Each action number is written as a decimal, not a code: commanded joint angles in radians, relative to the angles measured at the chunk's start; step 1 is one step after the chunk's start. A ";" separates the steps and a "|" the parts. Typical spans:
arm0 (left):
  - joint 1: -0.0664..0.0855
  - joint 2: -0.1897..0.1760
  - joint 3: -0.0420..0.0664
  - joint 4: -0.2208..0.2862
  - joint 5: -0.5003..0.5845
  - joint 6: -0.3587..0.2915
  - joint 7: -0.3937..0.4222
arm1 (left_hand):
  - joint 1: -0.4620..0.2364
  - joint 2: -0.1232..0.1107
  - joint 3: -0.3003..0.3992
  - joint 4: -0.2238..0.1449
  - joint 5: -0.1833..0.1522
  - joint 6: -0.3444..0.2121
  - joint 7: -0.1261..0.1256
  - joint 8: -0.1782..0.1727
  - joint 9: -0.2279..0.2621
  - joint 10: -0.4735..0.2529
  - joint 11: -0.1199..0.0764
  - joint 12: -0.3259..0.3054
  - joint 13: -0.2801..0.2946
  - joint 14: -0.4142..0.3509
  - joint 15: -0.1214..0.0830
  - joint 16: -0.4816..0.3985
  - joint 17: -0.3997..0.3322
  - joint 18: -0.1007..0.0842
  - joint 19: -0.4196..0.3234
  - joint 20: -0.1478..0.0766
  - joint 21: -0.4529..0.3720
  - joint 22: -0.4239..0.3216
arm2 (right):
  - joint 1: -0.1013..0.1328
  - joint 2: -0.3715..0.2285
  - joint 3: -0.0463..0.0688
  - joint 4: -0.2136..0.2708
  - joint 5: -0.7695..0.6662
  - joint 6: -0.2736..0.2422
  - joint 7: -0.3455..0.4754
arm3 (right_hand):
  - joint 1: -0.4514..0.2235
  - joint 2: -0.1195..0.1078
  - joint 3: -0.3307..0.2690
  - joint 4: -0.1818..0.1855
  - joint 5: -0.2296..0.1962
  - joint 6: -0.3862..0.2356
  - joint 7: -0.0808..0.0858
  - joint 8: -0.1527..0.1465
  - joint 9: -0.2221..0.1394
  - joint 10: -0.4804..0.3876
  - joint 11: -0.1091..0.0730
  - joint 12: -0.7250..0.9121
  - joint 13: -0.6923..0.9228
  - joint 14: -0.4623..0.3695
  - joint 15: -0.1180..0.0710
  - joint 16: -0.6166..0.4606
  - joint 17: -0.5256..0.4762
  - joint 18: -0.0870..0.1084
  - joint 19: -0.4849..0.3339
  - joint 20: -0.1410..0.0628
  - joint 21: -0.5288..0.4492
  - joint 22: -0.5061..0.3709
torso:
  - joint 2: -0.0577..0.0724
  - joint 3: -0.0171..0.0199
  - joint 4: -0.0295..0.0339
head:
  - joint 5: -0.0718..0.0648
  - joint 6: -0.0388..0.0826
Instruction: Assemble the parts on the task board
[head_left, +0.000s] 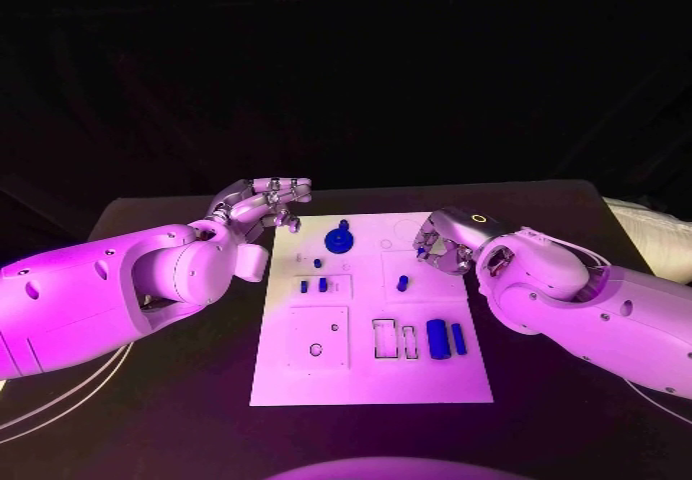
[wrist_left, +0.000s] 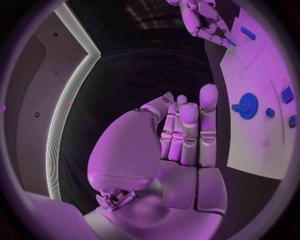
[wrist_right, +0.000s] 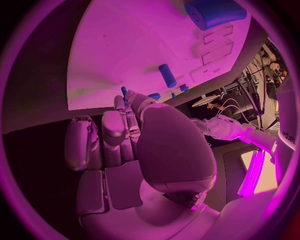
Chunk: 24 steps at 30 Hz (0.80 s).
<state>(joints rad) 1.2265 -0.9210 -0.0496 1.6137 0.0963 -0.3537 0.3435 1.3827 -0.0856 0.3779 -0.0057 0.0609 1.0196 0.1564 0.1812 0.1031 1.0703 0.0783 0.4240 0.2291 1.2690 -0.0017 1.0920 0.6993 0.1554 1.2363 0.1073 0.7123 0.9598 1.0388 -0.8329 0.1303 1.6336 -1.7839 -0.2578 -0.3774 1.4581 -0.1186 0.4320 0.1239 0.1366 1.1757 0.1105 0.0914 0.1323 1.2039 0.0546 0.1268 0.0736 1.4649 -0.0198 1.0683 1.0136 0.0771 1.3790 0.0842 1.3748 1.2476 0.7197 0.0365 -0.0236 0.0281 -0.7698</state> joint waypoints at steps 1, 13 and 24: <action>0.000 0.001 0.001 -0.001 -0.006 0.004 0.010 | 0.002 0.007 -0.005 -0.002 0.002 -0.006 -0.002 0.007 0.001 -0.009 0.000 0.006 0.002 -0.002 0.002 0.005 0.000 0.010 -0.001 -0.004 0.001 -0.001 | 0.000 -0.011 0.002 0.034 0.019 -0.021 -0.004 | -0.005 0.002 0.003 -0.001 -0.004 0.008 -0.001 0.003 0.001 0.008 0.001 -0.006 -0.001 0.034 -0.005 0.004 0.001 -0.004 0.010 0.000 0.007 0.001 | 0.000 0.0005 -0.0003 | 0.004 -0.003; 0.000 0.007 0.001 -0.003 -0.006 0.001 0.019 | 0.003 0.007 -0.006 -0.002 0.002 -0.007 -0.002 0.007 0.000 -0.011 0.000 0.007 0.002 -0.002 0.002 0.005 -0.001 0.010 -0.001 -0.004 0.000 -0.002 | -0.031 -0.001 0.005 0.224 0.038 -0.021 0.011 | -0.005 0.002 0.007 -0.004 -0.002 0.008 0.001 0.002 0.002 0.009 0.002 -0.010 -0.003 0.034 -0.005 0.007 0.003 -0.004 0.011 0.000 0.008 0.003 | 0.001 -0.0009 0.0020 | 0.057 -0.012; -0.001 0.017 0.001 0.002 -0.006 0.000 0.032 | 0.004 0.008 -0.006 -0.003 0.004 -0.009 -0.001 0.007 0.000 -0.012 0.000 0.010 0.003 0.000 0.002 0.008 0.003 0.009 0.002 -0.004 0.005 0.002 | -0.100 0.073 0.003 0.238 0.004 -0.015 0.045 | -0.003 0.004 0.016 -0.013 0.003 0.005 0.007 -0.001 0.004 0.009 0.005 -0.016 -0.007 0.033 -0.003 0.010 0.003 -0.004 0.010 0.000 0.009 0.003 | 0.002 -0.0024 0.0051 | 0.122 -0.051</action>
<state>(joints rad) 1.2254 -0.9084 -0.0494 1.6126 0.0953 -0.3557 0.3539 1.3827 -0.0856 0.3752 -0.0085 0.0609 1.0196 0.1564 0.1812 0.1030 1.0630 0.0784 0.4296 0.2312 1.2690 -0.0017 1.0962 0.7012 0.1553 1.2363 0.1073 0.7123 0.9607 0.9477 -0.7667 0.1339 1.8753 -1.7583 -0.2772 -0.3608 1.4581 -0.1188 0.4430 0.1128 0.1334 1.1787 0.1145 0.0862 0.1348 1.2081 0.0556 0.1138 0.0681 1.4648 -0.0197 1.0729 1.0154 0.0769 1.3861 0.0842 1.3789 1.2494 0.7212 0.0335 -0.0198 0.1362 -0.8109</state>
